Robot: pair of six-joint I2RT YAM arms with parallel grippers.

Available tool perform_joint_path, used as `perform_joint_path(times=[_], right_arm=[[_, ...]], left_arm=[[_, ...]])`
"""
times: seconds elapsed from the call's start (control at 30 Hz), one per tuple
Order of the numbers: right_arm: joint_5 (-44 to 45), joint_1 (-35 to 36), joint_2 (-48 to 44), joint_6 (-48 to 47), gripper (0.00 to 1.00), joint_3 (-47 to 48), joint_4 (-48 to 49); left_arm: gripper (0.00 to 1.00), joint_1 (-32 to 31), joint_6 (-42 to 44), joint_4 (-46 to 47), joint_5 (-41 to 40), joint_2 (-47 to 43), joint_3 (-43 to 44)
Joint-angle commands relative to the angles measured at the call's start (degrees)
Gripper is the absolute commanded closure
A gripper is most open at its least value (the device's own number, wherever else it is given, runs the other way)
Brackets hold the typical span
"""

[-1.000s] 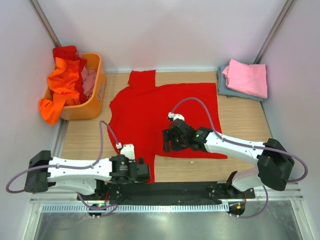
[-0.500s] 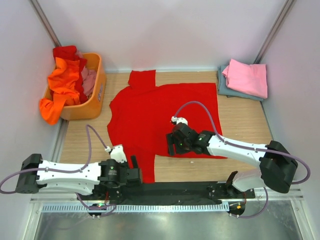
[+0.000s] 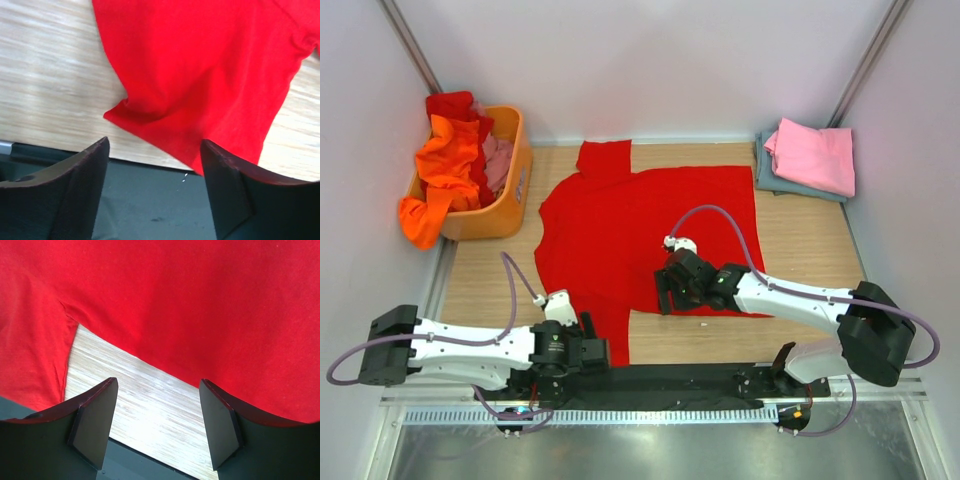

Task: Fold and stack the t-shirts
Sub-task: Flatten the tshirt out

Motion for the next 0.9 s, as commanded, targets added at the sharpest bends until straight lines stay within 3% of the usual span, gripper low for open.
perform_joint_path(times=[0.0, 0.03, 0.13, 0.2, 0.23, 0.33, 0.53, 0.7, 0.8, 0.83, 0.87], right_arm=[[1.3, 0.1, -1.8, -0.7, 0.27, -0.5, 0.8], [1.5, 0.1, -1.9, -0.7, 0.27, -0.6, 0.7], [2.0, 0.1, -2.6, -0.9, 0.27, -1.2, 0.5], [2.2, 0.1, -2.9, -0.9, 0.27, -1.6, 0.7], [2.2, 0.1, -2.8, -1.1, 0.27, -1.6, 0.7], [2.1, 0.1, -2.1, -1.5, 0.27, -1.2, 0.2], [3.6, 0.1, -3.6, -2.4, 0.27, -0.3, -1.9], [4.6, 0.1, -4.6, -2.6, 0.26, -0.7, -2.4], [4.7, 0.0, -4.4, -2.6, 0.26, -0.7, -2.7], [4.6, 0.0, -4.4, -2.6, 0.26, -0.7, -2.7], [4.6, 0.1, -4.6, -2.5, 0.26, -0.7, -3.0]], left_arm=[[0.27, 1.1, -0.5, 1.9, -5.8, 0.5, -0.2], [0.28, 1.4, -0.1, 2.1, -5.8, 0.5, -0.4], [0.47, 1.8, 1.1, 3.7, -6.2, 0.7, -0.8], [0.63, 2.0, 2.1, 4.6, -6.5, 0.9, -0.6], [0.79, 2.1, 2.3, 4.9, -6.9, 1.0, -0.2], [1.00, 2.1, 2.9, 3.6, -6.6, 2.4, 1.7], [0.99, 2.1, 5.9, -6.7, -4.4, 5.0, 11.8], [0.84, 2.1, 6.9, -12.3, -2.8, 3.6, 18.1], [0.61, 2.2, 8.4, -13.4, -1.1, 2.5, 20.5], [0.39, 2.2, 9.4, -13.5, -0.6, 2.5, 20.9], [0.32, 2.1, 9.5, -14.1, 0.0, 2.5, 21.6]])
